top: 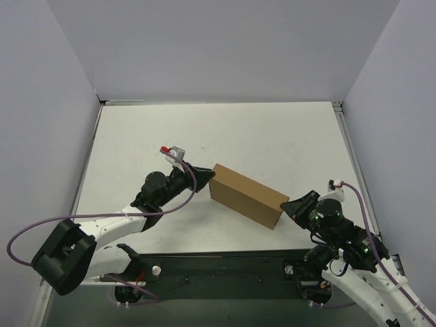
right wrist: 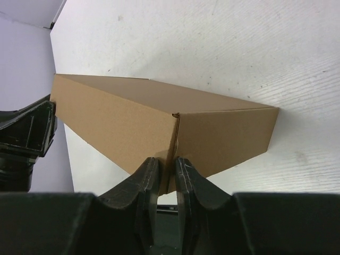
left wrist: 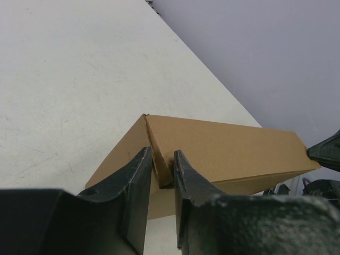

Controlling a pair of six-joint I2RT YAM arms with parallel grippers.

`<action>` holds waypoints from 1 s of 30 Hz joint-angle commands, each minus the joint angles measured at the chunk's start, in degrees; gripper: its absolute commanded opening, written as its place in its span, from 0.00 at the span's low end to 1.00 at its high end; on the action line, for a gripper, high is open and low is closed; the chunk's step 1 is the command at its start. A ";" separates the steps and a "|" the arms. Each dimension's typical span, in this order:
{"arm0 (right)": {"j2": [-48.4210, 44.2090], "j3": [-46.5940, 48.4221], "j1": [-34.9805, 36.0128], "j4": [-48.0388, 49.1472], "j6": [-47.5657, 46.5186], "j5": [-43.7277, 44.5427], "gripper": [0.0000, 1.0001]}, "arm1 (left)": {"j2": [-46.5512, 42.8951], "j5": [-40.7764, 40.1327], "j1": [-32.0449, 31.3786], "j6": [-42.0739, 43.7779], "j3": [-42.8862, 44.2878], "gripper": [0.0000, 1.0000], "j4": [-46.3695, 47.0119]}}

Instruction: Fold the paper box

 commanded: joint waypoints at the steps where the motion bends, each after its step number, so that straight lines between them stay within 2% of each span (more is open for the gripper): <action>1: 3.44 -6.57 5.05 -12.82 0.14 3.07 0.00 | -0.85 0.41 -0.76 4.52 -10.02 0.15 -22.83; 7: 6.51 -4.82 11.20 -9.04 0.59 4.22 0.00 | -11.75 -2.40 -1.98 4.08 -13.55 0.18 -26.68; 11: 9.85 -4.55 14.20 -6.24 0.85 6.32 0.00 | -14.75 -5.04 -2.34 2.32 -13.73 0.28 -31.34; 12: 10.29 -4.90 14.64 -5.62 0.76 6.59 0.01 | -14.75 -5.65 -2.34 1.62 -12.86 0.34 -32.48; 14: 11.08 -5.51 15.08 -4.38 0.59 6.94 0.09 | -14.75 -6.98 -2.43 0.92 -11.88 0.43 -35.47; 15: 11.35 -5.78 15.17 -3.60 0.59 7.29 0.13 | -14.66 -7.15 -2.43 0.65 -11.36 0.51 -35.91; 18: 11.79 -5.17 15.78 -2.71 -0.55 7.82 0.32 | -15.27 -7.77 -2.34 -0.05 -10.39 0.68 -37.76; 19: 11.87 -4.90 15.96 -2.62 -1.08 7.65 0.44 | -15.62 -8.12 -2.43 -0.14 -10.04 0.71 -38.81; 22: 12.40 -3.59 16.31 -2.62 -2.93 8.26 0.59 | -16.86 -7.60 -2.43 -0.40 -9.60 0.75 -39.35; 25: 14.68 -2.80 16.31 -1.22 -5.29 7.92 0.63 | -16.60 -6.63 -2.43 -0.32 -9.60 0.74 -37.86; 30: 27.94 0.46 16.84 7.20 -12.31 4.75 0.62 | -13.70 -5.84 -2.08 -1.37 -8.19 0.75 -34.09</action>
